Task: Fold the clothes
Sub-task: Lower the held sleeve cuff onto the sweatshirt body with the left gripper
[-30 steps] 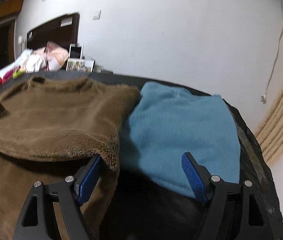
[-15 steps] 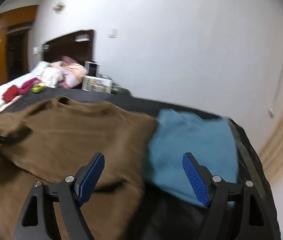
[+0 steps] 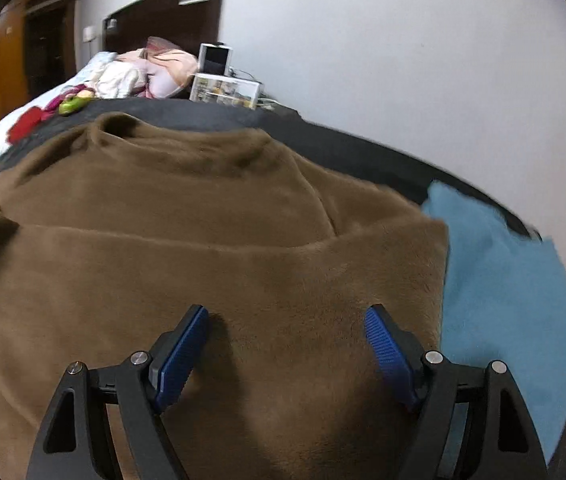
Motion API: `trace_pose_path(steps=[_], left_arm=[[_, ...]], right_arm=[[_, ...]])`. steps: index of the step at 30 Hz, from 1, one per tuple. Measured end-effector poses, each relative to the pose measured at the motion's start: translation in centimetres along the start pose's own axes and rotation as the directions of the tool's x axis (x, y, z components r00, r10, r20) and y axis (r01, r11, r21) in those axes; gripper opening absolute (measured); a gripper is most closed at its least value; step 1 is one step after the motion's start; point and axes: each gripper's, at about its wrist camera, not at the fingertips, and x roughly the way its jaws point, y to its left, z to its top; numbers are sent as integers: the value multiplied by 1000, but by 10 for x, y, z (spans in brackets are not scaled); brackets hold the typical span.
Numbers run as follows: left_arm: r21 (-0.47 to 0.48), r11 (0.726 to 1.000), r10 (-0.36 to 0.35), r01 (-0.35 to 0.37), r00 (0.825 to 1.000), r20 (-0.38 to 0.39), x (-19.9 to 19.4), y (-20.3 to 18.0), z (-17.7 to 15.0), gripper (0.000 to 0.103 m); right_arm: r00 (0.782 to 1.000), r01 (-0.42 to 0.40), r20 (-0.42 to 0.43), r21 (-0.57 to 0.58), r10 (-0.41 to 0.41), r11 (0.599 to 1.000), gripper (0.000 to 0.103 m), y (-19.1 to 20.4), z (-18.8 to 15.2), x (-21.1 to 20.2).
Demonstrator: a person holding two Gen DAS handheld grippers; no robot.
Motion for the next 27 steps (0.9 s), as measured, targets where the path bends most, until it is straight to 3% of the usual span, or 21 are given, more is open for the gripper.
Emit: trace_pose_path(steps=[1, 3, 4, 7, 11, 14, 17, 21, 27], left_arm=[[-1, 1000, 2, -2, 1000, 2, 1, -1, 2, 65], [-7, 1000, 6, -5, 1000, 10, 1, -4, 8, 41], [-9, 1000, 12, -12, 1000, 17, 0, -6, 12, 36], [24, 998, 62, -65, 992, 106, -14, -15, 23, 34], [118, 980, 131, -162, 964, 231, -36, -39, 28, 34], [198, 924, 277, -327, 930, 240, -24, -52, 27, 41], [208, 870, 412, -448, 890, 193, 3, -41, 27, 48], [175, 870, 437, -461, 885, 159, 12, -19, 28, 68], [164, 884, 405, -437, 893, 196, -5, -22, 24, 70]], right_arm=[[1000, 23, -9, 7, -23, 1000, 82, -3, -3, 6], [998, 55, -8, -22, -55, 998, 82, 1, -3, 4], [997, 72, -7, -29, -72, 997, 82, 3, -3, 5], [995, 95, -1, -20, -95, 995, 82, 1, -3, 4], [992, 126, 6, -7, -126, 992, 82, 0, -3, 3], [989, 149, 11, 2, -149, 989, 82, -2, -2, 2], [984, 175, 11, -2, -175, 985, 82, -1, -3, 1], [980, 198, 7, -21, -197, 980, 82, 2, -3, 2], [979, 206, 3, -30, -206, 978, 82, 2, -2, 7]])
